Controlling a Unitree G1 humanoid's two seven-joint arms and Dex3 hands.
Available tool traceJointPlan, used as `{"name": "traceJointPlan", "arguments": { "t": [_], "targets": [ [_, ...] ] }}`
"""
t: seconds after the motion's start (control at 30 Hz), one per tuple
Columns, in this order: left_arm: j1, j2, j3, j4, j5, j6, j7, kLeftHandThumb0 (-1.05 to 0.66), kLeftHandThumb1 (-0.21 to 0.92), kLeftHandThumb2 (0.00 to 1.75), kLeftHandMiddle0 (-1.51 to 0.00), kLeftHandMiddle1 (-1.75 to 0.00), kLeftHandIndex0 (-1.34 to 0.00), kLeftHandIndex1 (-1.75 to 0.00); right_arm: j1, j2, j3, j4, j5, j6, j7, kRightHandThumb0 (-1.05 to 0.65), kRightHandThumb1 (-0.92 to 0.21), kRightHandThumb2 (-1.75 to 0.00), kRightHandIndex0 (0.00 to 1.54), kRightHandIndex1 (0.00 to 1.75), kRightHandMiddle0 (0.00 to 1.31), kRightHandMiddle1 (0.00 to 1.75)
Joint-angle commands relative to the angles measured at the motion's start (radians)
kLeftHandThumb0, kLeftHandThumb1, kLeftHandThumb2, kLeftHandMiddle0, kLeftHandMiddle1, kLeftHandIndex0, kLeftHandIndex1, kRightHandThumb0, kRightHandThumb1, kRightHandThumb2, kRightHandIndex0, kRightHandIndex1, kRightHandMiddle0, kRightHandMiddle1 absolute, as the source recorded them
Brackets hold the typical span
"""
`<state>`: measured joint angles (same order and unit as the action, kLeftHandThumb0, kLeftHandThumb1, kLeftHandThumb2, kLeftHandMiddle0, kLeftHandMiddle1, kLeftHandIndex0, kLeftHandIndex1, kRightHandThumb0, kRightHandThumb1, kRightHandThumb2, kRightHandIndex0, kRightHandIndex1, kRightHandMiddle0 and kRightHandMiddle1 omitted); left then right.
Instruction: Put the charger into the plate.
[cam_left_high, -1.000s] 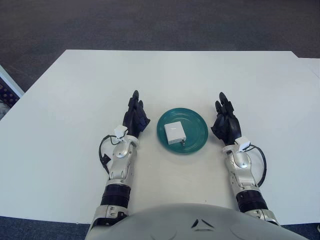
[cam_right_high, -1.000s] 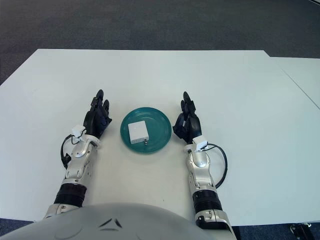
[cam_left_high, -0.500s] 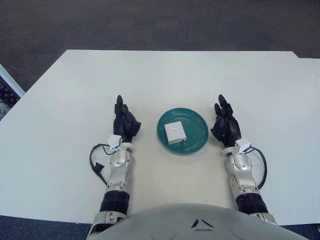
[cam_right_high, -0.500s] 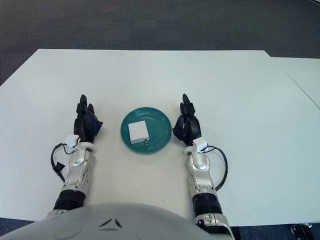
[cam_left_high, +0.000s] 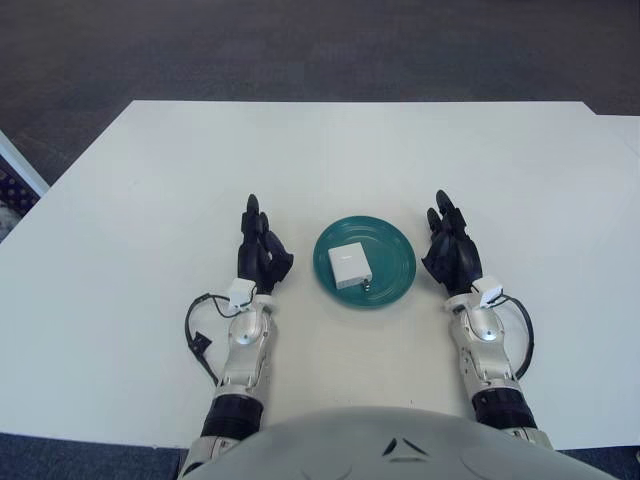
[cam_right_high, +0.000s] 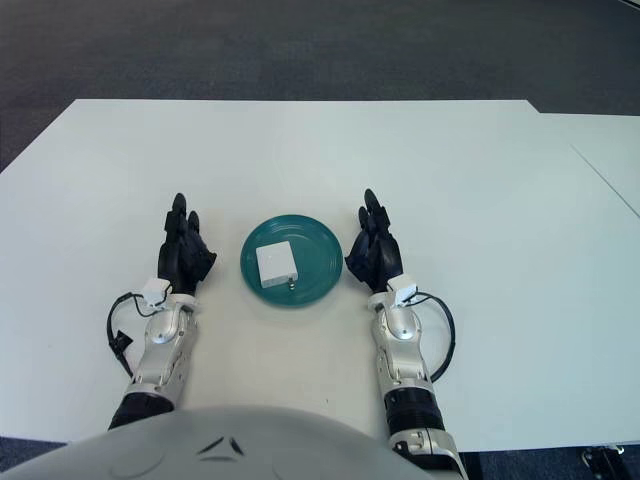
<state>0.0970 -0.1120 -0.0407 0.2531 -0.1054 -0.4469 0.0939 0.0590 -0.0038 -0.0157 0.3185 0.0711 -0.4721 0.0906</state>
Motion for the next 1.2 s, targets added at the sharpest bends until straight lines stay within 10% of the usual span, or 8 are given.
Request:
{"name": "traceJointPlan", "arguments": {
  "t": [0.0, 0.77, 1.17],
  "targets": [
    [0.063, -0.022, -0.006, -0.019, -0.023, 0.056, -0.025, -1.04, 0.92, 1.02, -0.13, 0.0, 0.0, -0.33, 0.042, 0.01, -0.007, 0.06, 0.015, 0.042, 0.006, -0.88, -0.92, -0.98, 0.01, 0.0, 0.0, 0.1],
    [0.048, -0.013, 0.013, 0.028, 0.024, 0.006, 0.007, -1.0, 0.92, 0.99, -0.25, 0.0, 0.0, -0.49, 0.019, 0.008, -0.008, 0.121, -0.022, -0.023, 0.008, -0.9, -0.92, -0.98, 0.0, 0.0, 0.0, 0.13],
    [0.02, 0.002, 0.058, 0.074, -0.123, 0.035, -0.16, -0.98, 0.92, 0.94, -0.32, -0.02, 0.0, -0.59, 0.02, 0.019, -0.01, 0.098, -0.013, 0.003, -0.003, -0.9, -0.92, -1.02, 0.0, 0.0, 0.0, 0.12]
  ]
}}
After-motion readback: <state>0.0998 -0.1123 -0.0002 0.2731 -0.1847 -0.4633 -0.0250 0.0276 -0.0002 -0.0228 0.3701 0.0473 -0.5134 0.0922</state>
